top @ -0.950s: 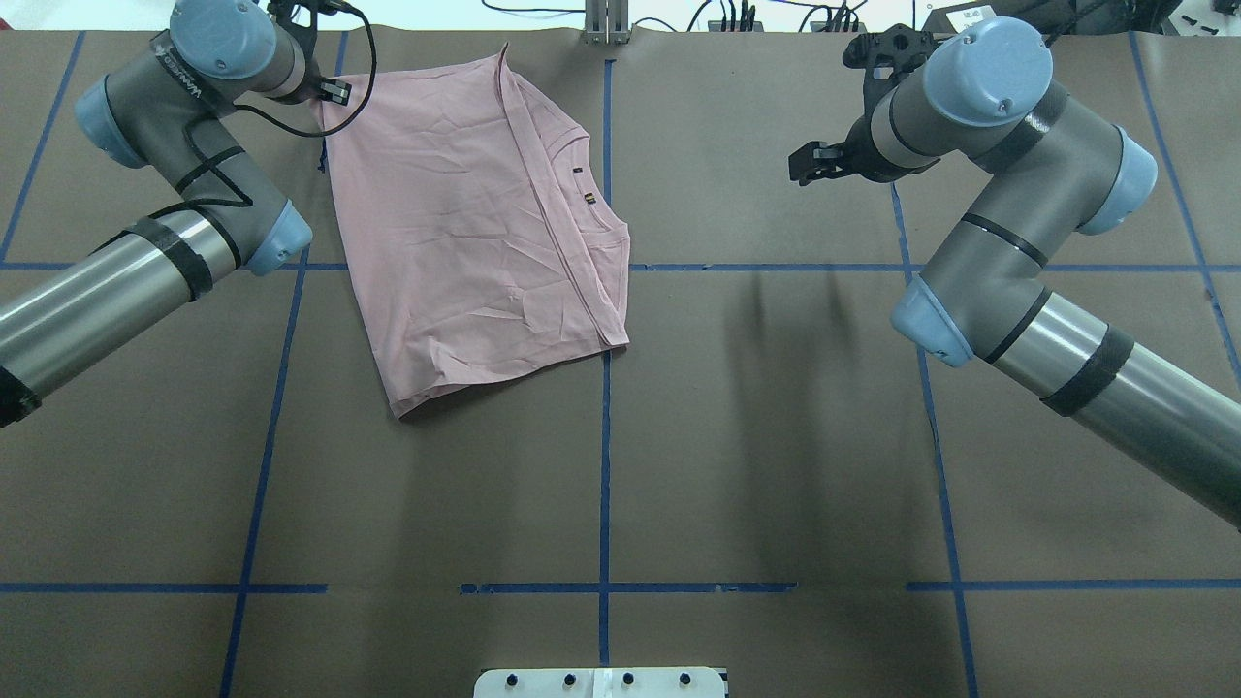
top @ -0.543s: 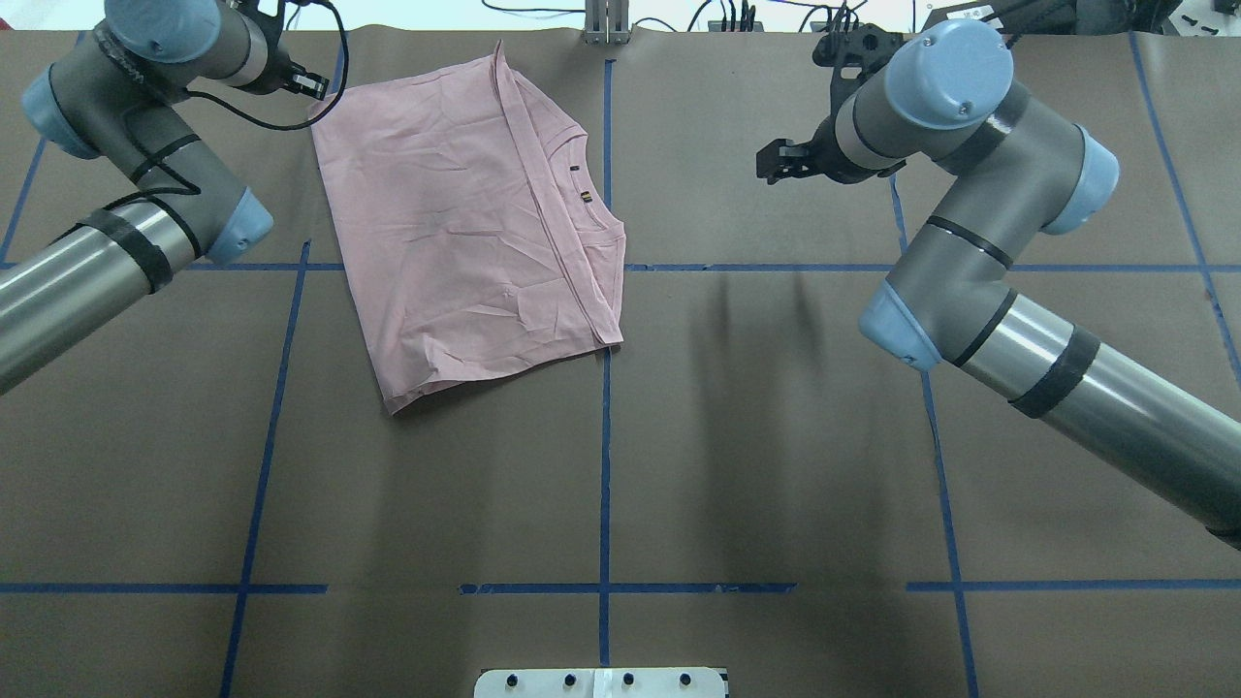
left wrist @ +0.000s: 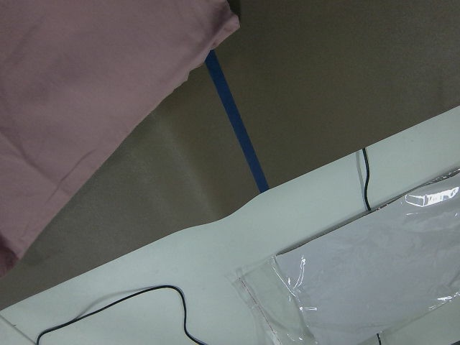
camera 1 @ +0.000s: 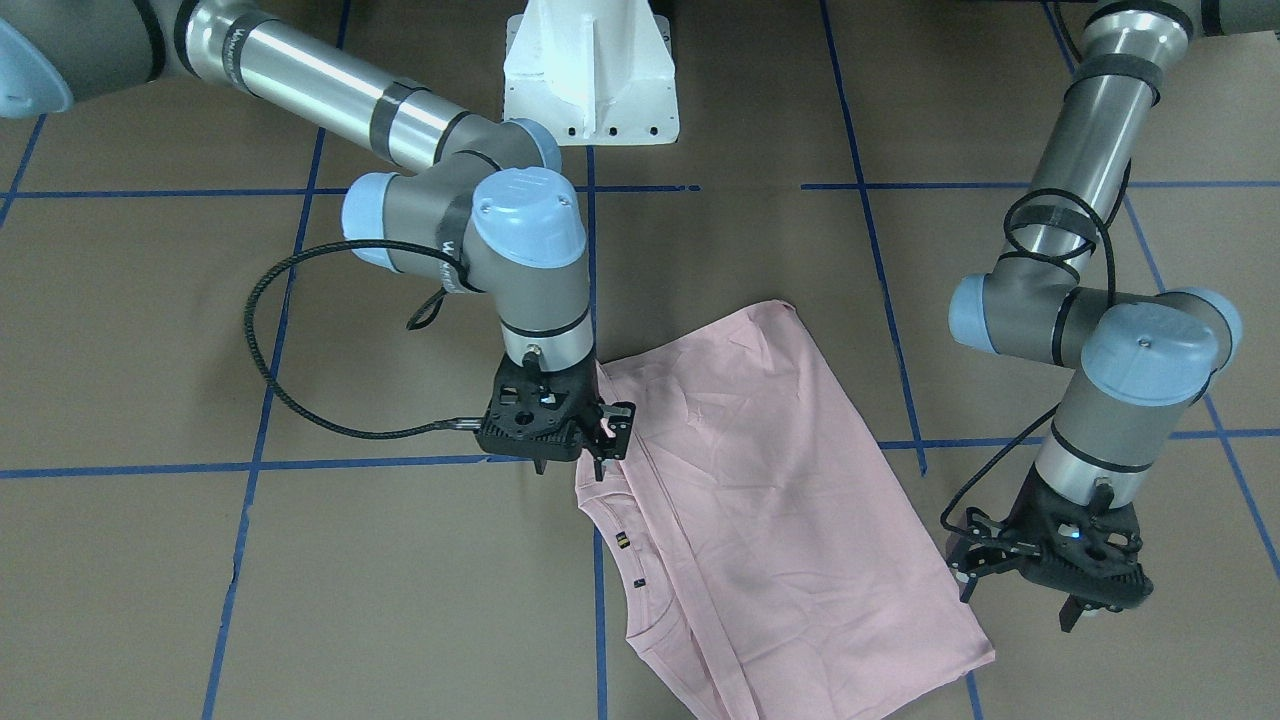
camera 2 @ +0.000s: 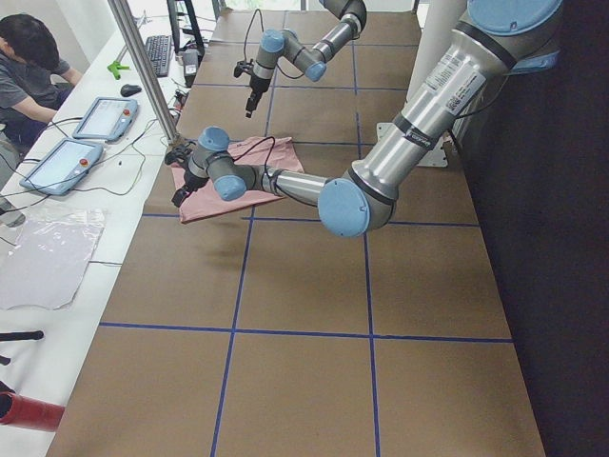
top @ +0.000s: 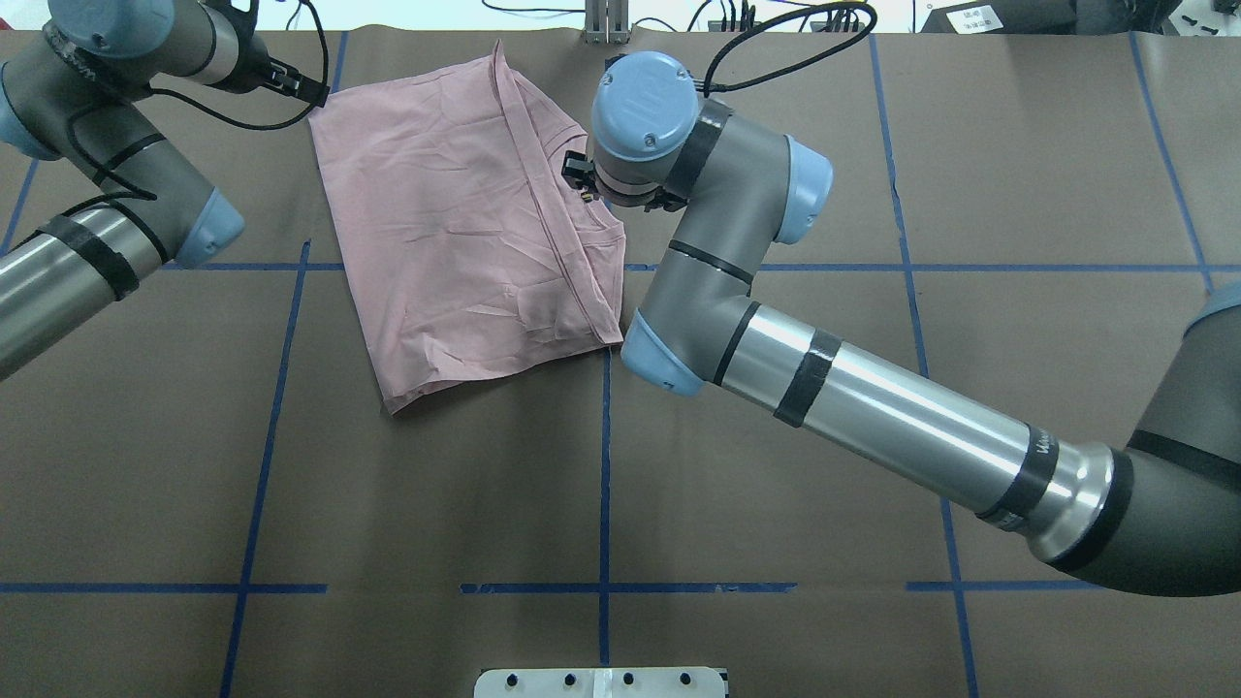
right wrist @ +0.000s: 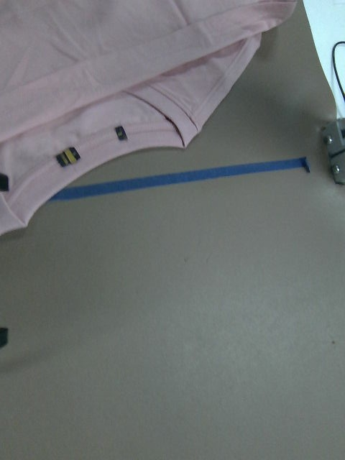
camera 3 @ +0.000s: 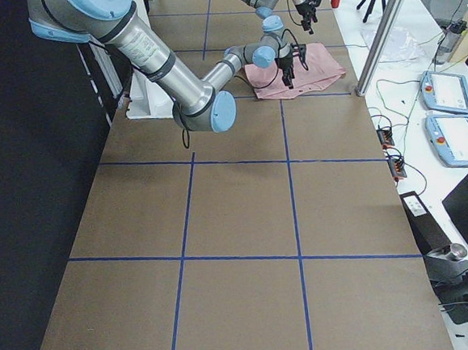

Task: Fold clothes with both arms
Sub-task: 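Reach the right gripper to the folded shirt's edge near the collar, then press the collar edge and slide the shirt toward the robot with the right gripper, then bring the left gripper to the shirt's near edge beside the right gripper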

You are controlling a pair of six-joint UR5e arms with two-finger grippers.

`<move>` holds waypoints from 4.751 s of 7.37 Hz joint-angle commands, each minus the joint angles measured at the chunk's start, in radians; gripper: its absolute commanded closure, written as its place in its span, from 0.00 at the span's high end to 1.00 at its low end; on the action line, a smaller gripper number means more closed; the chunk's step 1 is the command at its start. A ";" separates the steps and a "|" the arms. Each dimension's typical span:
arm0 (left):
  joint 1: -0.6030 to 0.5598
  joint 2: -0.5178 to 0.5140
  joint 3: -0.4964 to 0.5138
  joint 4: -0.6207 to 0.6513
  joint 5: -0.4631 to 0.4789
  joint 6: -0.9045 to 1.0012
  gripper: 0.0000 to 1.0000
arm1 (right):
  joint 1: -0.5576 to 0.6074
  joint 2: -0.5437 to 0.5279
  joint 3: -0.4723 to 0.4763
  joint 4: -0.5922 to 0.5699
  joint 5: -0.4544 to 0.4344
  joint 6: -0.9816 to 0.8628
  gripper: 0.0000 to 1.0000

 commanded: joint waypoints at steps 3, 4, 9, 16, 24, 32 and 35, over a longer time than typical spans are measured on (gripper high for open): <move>0.000 0.001 -0.007 -0.001 0.000 -0.003 1.00 | -0.068 0.024 -0.053 -0.062 -0.077 -0.028 0.61; 0.001 0.002 -0.007 -0.001 0.000 -0.003 1.00 | -0.076 0.022 -0.059 -0.060 -0.078 -0.017 0.58; 0.001 0.019 -0.030 -0.002 0.000 -0.003 1.00 | -0.112 0.013 -0.066 -0.057 -0.115 0.003 0.55; 0.001 0.024 -0.032 -0.001 0.000 -0.003 1.00 | -0.120 0.013 -0.088 -0.056 -0.130 0.035 0.00; 0.006 0.022 -0.053 -0.001 -0.003 -0.005 1.00 | -0.264 -0.430 0.576 -0.169 -0.237 0.049 0.00; 0.095 0.120 -0.267 0.015 -0.063 -0.232 1.00 | -0.413 -0.684 0.927 -0.182 -0.328 0.069 1.00; 0.353 0.259 -0.671 0.228 0.006 -0.570 1.00 | -0.371 -0.804 0.940 0.033 -0.269 0.052 1.00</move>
